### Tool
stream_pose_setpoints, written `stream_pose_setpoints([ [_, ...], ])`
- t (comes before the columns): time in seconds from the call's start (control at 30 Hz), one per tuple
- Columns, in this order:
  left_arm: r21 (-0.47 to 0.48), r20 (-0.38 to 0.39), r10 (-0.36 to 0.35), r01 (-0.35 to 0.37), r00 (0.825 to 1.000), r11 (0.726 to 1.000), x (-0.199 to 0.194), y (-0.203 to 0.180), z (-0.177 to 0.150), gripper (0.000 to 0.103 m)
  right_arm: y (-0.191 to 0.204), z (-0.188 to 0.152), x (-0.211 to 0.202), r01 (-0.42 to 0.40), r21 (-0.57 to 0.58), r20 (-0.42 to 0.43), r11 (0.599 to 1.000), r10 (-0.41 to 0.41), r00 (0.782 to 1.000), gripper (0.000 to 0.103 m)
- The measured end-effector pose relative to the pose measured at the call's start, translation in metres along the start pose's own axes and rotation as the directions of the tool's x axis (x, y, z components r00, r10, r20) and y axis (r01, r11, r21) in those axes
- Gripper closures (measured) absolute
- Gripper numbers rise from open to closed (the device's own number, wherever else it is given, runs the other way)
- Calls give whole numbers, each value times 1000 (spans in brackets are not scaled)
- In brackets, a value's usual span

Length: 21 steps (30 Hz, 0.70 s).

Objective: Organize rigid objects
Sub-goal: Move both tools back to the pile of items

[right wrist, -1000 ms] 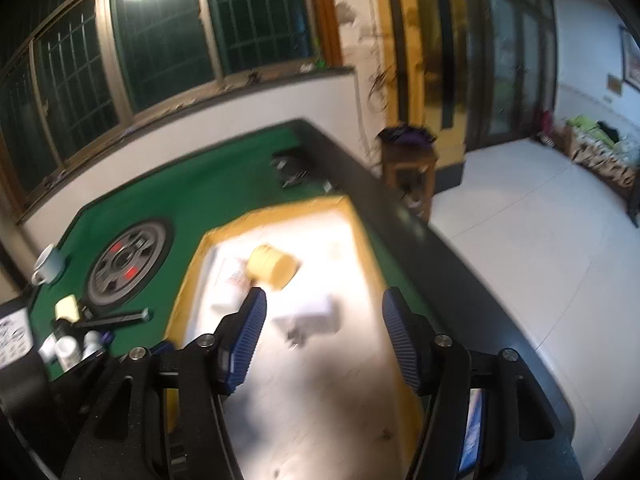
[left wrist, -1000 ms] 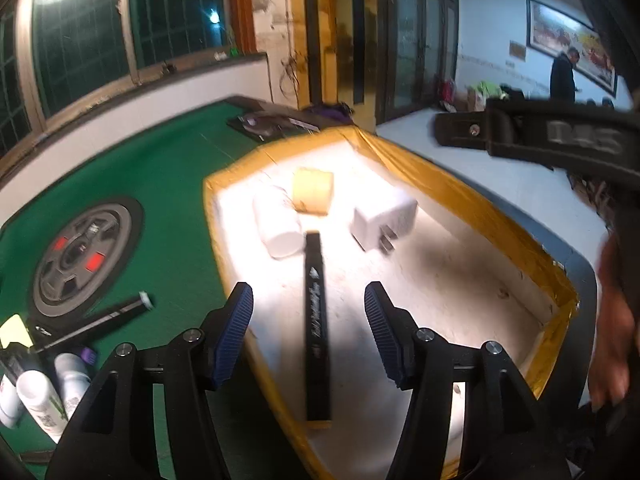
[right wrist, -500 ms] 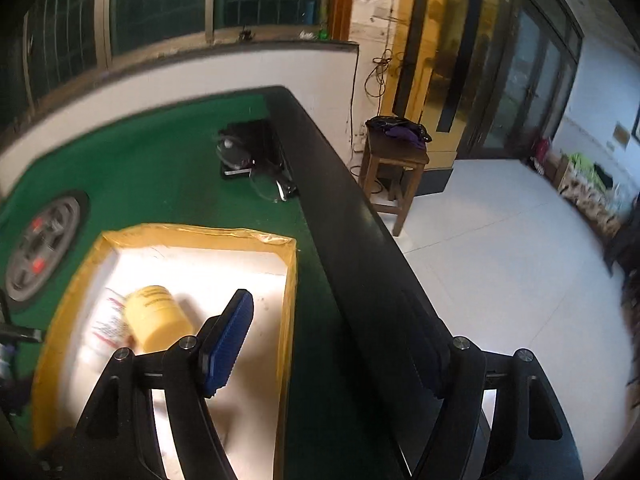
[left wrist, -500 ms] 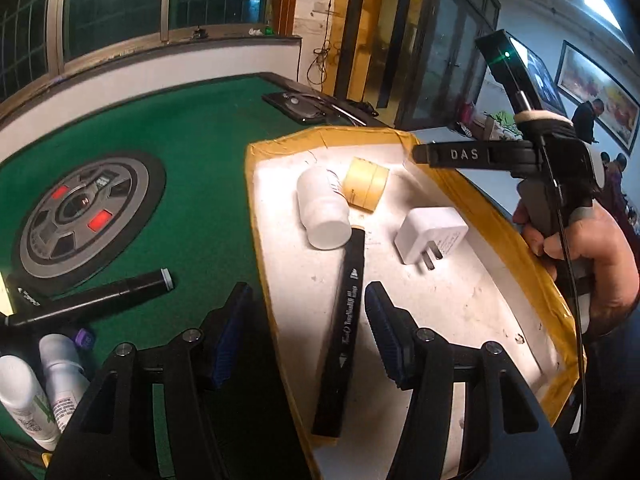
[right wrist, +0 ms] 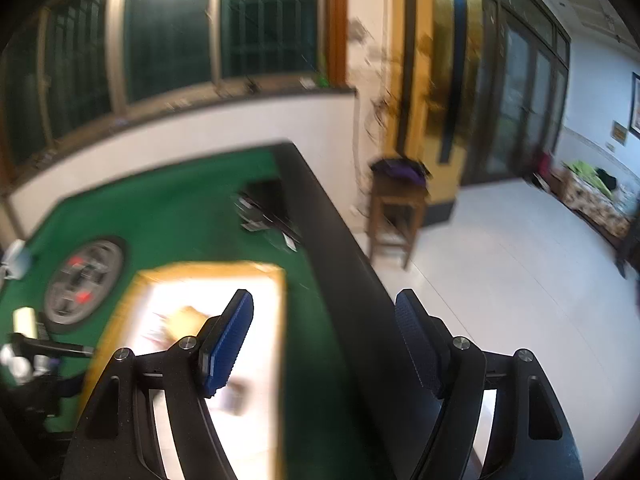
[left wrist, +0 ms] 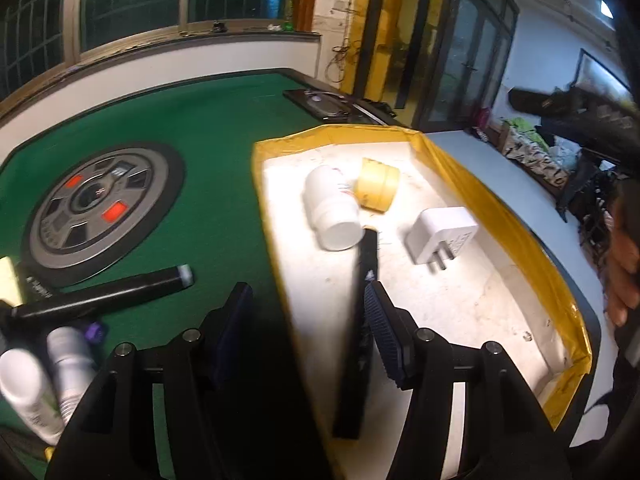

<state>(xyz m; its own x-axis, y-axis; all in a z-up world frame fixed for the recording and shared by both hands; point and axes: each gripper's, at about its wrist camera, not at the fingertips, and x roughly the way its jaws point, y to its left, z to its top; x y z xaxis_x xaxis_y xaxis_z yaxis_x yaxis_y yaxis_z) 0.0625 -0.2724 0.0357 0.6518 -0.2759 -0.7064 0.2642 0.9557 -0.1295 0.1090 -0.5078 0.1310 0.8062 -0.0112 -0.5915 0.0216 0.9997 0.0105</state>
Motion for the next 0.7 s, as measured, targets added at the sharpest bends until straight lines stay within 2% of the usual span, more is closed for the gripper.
stream_pose_setpoints([
  [0.07,-43,14,-4,5,1000,999,-16,8,-2,46,9,-3,-15,-91,41,33,995,90,995,34],
  [0.13,-50,54,19,-16,998,999,-43,16,-9,46,22,-11,-32,-196,69,53,978,193,980,34],
  [0.23,6,90,103,-104,991,995,-78,27,-22,46,48,-25,-48,-271,43,70,962,268,961,34],
  [0.3,8,89,126,-128,988,992,-101,46,-29,46,66,-35,-54,-316,22,72,949,314,947,34],
  [0.37,-18,107,140,-139,984,990,-125,74,-39,46,87,-44,-58,-374,14,58,927,373,926,34],
  [0.47,-28,120,187,-185,975,982,-147,117,-55,46,127,-56,-56,-497,1,-16,868,497,868,34],
  [0.5,-35,111,203,-201,973,979,-153,138,-64,46,144,-61,-55,-537,-21,-49,843,536,843,34],
  [0.53,-41,90,202,-199,975,979,-155,155,-72,46,156,-64,-54,-552,-38,-71,833,549,833,34],
  [0.6,-64,22,180,-178,984,982,-152,184,-81,46,185,-74,-50,-573,-85,-132,815,561,817,34],
  [0.63,-59,-11,144,-144,990,988,-147,193,-83,46,200,-80,-44,-584,-107,-162,804,566,808,34],
  [0.7,-8,-56,120,-121,991,993,-135,199,-86,46,217,-86,-34,-593,-133,-212,794,562,800,34],
])
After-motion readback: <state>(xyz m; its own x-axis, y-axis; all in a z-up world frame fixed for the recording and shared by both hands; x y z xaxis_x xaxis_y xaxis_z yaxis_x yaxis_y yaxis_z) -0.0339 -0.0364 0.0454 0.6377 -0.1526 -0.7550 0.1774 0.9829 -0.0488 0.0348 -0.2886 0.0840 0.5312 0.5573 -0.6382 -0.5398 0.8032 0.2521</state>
